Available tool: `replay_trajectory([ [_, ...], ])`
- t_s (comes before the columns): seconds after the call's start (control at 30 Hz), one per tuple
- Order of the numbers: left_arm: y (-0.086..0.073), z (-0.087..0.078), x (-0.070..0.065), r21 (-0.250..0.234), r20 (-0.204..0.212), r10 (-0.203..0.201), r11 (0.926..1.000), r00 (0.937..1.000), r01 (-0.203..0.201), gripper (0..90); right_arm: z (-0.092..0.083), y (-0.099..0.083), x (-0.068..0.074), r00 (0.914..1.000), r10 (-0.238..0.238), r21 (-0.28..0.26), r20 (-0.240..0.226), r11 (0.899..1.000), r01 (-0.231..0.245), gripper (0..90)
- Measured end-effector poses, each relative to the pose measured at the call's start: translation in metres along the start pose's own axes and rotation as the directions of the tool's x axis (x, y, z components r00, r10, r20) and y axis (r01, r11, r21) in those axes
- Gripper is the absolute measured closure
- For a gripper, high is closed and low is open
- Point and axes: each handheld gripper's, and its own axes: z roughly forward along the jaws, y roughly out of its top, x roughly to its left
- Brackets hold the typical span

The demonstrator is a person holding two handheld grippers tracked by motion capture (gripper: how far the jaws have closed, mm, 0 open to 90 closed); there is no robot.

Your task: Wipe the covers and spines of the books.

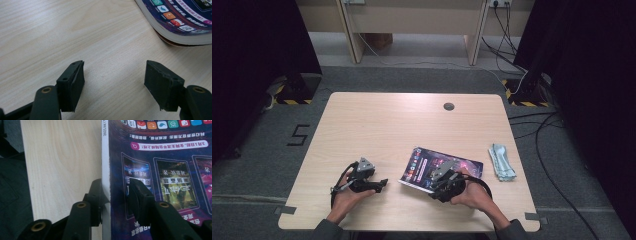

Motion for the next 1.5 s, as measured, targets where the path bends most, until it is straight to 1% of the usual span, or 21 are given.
replay_trajectory([
  [0.17, 0.002, 0.0, 0.0, -0.026, 0.005, -0.014, 0.9996, 0.9999, 0.014, 32.0, -0.001, -0.006, 0.0, 0.998, 0.028, -0.027, -0.057, 0.999, -0.029, 60.1],
  [0.2, 0.002, -0.001, 0.0, -0.027, 0.008, -0.015, 0.9995, 0.9999, 0.015, 32.2, -0.003, -0.007, -0.001, 0.9968, 0.05, -0.044, -0.062, 0.998, -0.052, 60.7],
  [0.37, 0.003, -0.002, -0.005, -0.043, 0.034, -0.022, 0.9988, 0.9992, 0.024, 33.6, -0.015, -0.015, -0.01, 0.9969, 0.078, -0.046, -0.012, 0.996, -0.078, 60.9],
  [0.5, 0.006, 0.0, -0.011, -0.053, 0.057, -0.019, 0.9983, 0.9982, 0.022, 33.8, -0.024, -0.028, -0.02, 0.986, 0.155, -0.039, 0.061, 0.987, -0.153, 59.6],
  [0.57, 0.007, 0.001, -0.014, -0.048, 0.068, -0.011, 0.9988, 0.9976, 0.014, 33.8, -0.03, -0.037, -0.027, 0.9721, 0.199, -0.035, 0.125, 0.98, -0.196, 56.8],
  [0.6, 0.008, 0.002, -0.016, -0.047, 0.072, -0.009, 0.9988, 0.9973, 0.013, 33.7, -0.032, -0.04, -0.029, 0.967, 0.213, -0.039, 0.139, 0.977, -0.21, 55.5],
  [0.7, 0.009, 0.006, -0.022, -0.039, 0.085, 0.001, 0.9993, 0.9964, 0.002, 31.4, -0.039, -0.052, -0.035, 0.9433, 0.266, -0.031, 0.199, 0.964, -0.265, 49.8],
  [0.8, 0.011, 0.008, -0.025, -0.042, 0.087, 0.006, 0.9991, 0.9962, -0.002, 30.4, -0.045, -0.063, -0.04, 0.9061, 0.329, -0.046, 0.266, 0.943, -0.329, 41.9],
  [0.9, 0.012, 0.01, -0.029, -0.039, 0.093, 0.011, 0.9992, 0.9956, -0.007, 30.0, -0.051, -0.072, -0.04, 0.8815, 0.374, -0.055, 0.288, 0.925, -0.375, 40.7],
  [0.93, 0.012, 0.011, -0.03, -0.038, 0.095, 0.012, 0.9992, 0.9954, -0.008, 29.7, -0.053, -0.075, -0.037, 0.8677, 0.391, -0.049, 0.307, 0.917, -0.396, 39.7],
  [0.97, 0.013, 0.012, -0.031, -0.036, 0.101, 0.016, 0.9993, 0.9948, -0.013, 29.7, -0.054, -0.076, -0.036, 0.8664, 0.386, -0.047, 0.316, 0.919, -0.393, 39.6],
  [1.1, 0.014, 0.014, -0.037, -0.032, 0.107, 0.032, 0.9991, 0.9938, -0.029, 29.9, -0.054, -0.09, -0.031, 0.8422, 0.441, -0.035, 0.31, 0.891, -0.453, 38.0],
  [1.13, 0.014, 0.015, -0.039, -0.034, 0.111, 0.036, 0.9989, 0.9932, -0.033, 29.9, -0.053, -0.094, -0.031, 0.8415, 0.444, -0.028, 0.308, 0.888, -0.458, 37.9],
  [1.17, 0.015, 0.016, -0.04, -0.032, 0.112, 0.045, 0.9986, 0.9927, -0.041, 29.9, -0.052, -0.098, -0.031, 0.8359, 0.457, -0.03, 0.305, 0.882, -0.471, 37.6],
  [1.2, 0.015, 0.017, -0.042, -0.027, 0.115, 0.051, 0.9985, 0.9921, -0.048, 29.9, -0.05, -0.1, -0.03, 0.8334, 0.465, -0.028, 0.298, 0.877, -0.48, 37.4],
  [1.27, 0.016, 0.019, -0.045, -0.027, 0.121, 0.054, 0.9983, 0.9911, -0.051, 30.0, -0.05, -0.103, -0.031, 0.8345, 0.477, -0.047, 0.276, 0.874, -0.484, 35.3],
  [1.3, 0.017, 0.02, -0.046, -0.025, 0.126, 0.059, 0.9981, 0.9902, -0.057, 30.2, -0.049, -0.103, -0.03, 0.8309, 0.486, -0.049, 0.271, 0.869, -0.493, 34.8],
  [1.37, 0.017, 0.022, -0.049, -0.026, 0.137, 0.062, 0.998, 0.9886, -0.059, 30.3, -0.048, -0.103, -0.033, 0.8292, 0.493, -0.061, 0.262, 0.866, -0.496, 32.2],
  [1.43, 0.017, 0.024, -0.051, -0.025, 0.153, 0.057, 0.9982, 0.9866, -0.054, 30.4, -0.045, -0.103, -0.033, 0.8185, 0.519, -0.079, 0.247, 0.853, -0.516, 30.0],
  [1.47, 0.017, 0.024, -0.052, -0.025, 0.159, 0.057, 0.9982, 0.9857, -0.054, 30.5, -0.045, -0.104, -0.035, 0.8194, 0.519, -0.088, 0.243, 0.853, -0.514, 29.7],
  [1.5, 0.017, 0.024, -0.053, -0.025, 0.167, 0.06, 0.9981, 0.9842, -0.057, 30.6, -0.044, -0.103, -0.035, 0.8151, 0.527, -0.093, 0.241, 0.849, -0.521, 29.5],
])
